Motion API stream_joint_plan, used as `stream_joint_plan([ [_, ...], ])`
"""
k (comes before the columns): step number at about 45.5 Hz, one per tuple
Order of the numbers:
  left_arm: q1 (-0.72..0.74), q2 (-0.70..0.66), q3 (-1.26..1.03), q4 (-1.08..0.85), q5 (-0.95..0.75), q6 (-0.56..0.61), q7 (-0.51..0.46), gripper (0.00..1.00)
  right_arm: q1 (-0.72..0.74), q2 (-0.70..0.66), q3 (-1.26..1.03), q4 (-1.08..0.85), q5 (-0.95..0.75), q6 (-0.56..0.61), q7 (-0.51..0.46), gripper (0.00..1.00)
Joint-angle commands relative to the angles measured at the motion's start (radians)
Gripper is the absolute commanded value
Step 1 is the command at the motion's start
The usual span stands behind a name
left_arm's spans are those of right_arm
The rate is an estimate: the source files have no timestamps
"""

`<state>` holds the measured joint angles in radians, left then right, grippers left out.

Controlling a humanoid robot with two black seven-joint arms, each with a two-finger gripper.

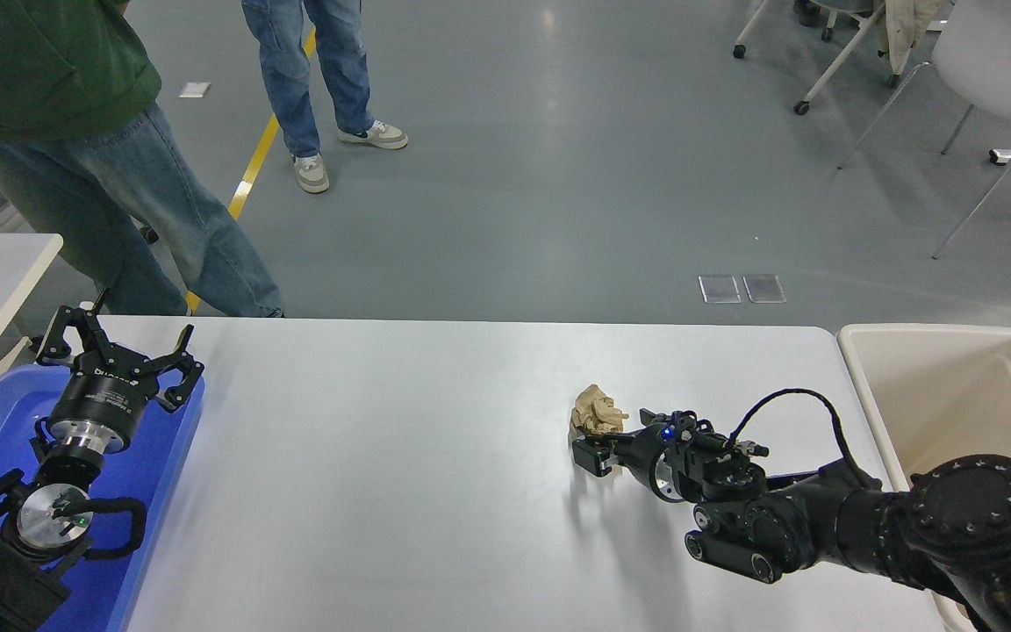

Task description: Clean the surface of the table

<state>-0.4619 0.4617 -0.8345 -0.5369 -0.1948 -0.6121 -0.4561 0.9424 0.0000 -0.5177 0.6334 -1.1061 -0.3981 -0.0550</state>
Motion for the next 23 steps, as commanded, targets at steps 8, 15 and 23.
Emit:
stream_joint_plan([
  [8,0.000,0.000,0.000,0.000,0.000,0.000,0.001,1.00,-0.016,0.000,0.002,0.005,0.000,-0.038,0.004,1.00],
  [15,0.000,0.000,0.000,0.000,0.000,0.000,0.001,1.00,-0.017,0.000,0.004,0.002,0.000,-0.050,0.004,0.98],
  [23,0.000,0.000,0.000,0.000,0.000,0.000,0.001,1.00,-0.021,0.000,0.010,-0.003,0.000,-0.067,0.004,0.98],
])
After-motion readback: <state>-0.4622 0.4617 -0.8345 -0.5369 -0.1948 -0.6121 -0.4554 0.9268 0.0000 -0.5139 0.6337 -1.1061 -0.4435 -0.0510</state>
